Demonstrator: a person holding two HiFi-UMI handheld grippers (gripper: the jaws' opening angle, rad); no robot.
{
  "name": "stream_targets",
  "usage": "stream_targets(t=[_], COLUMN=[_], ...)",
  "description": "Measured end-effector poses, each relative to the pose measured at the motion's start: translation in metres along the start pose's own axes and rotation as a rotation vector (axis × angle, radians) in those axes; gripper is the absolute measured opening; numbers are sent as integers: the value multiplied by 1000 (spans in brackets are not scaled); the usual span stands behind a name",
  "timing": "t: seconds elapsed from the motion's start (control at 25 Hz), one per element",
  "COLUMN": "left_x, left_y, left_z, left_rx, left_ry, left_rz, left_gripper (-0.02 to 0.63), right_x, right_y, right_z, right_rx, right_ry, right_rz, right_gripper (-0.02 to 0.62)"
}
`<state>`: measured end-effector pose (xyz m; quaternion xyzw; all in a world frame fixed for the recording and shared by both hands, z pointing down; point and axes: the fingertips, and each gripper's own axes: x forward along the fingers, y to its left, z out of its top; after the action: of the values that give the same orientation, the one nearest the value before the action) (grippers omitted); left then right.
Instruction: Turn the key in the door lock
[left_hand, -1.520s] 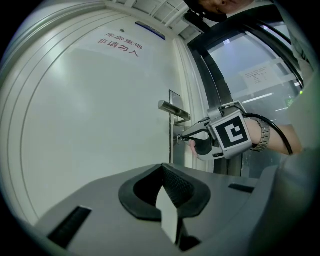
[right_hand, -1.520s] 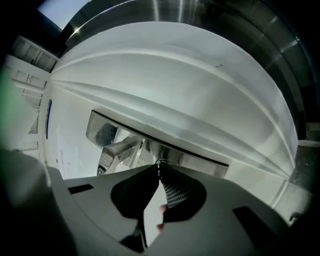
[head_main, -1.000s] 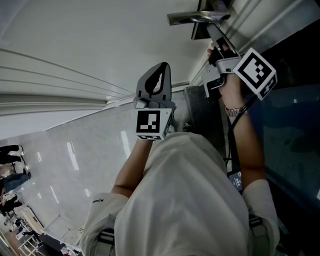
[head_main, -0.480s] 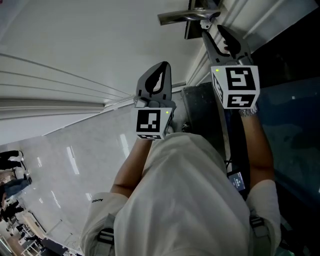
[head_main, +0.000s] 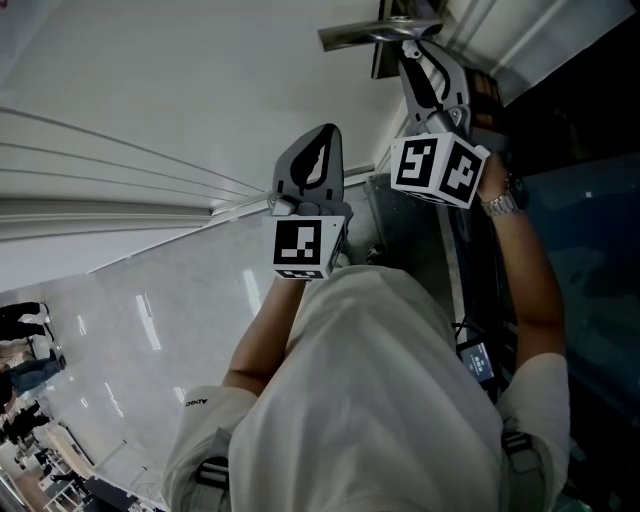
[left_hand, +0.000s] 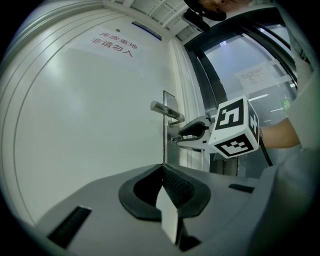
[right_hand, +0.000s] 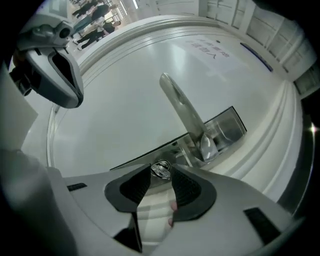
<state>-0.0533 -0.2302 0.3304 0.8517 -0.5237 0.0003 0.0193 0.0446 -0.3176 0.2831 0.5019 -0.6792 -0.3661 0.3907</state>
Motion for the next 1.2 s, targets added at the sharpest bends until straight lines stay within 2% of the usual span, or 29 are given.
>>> stream_targets(t=[0.12, 0.2, 0.32, 0.56, 0.84, 0.92, 1.08, 1.2], left_x=[-3, -5, -7, -6, -3, -3, -2, -2], left_y=[4, 7, 11, 15, 14, 13, 14, 15], left_z=[2, 2, 3, 3, -1, -1, -1, 0], left_rx=[0, -2, -5, -8, -10, -10, -7, -6], left_ry=[0, 0, 1, -1, 1, 0, -1, 0], left_rz=[7, 14, 23, 27, 20, 18, 24, 28], left_gripper=[6, 6, 6, 6, 6, 6, 6, 6], right_x=[4, 3, 2, 3, 5, 6, 6, 3], right_y=[-1, -3, -6, -12, -11, -11, -10, -11], right_z=[1, 2, 2, 2, 0, 0, 0, -1], right_rx=[-44, -27, 81, 387, 540, 553, 512, 566], right_ry=[21, 29, 33, 27, 22, 21, 3, -19], right_rz=[-25, -44, -49, -1, 15, 14, -6, -17], right_gripper=[119, 103, 103, 104, 104, 104, 106, 106])
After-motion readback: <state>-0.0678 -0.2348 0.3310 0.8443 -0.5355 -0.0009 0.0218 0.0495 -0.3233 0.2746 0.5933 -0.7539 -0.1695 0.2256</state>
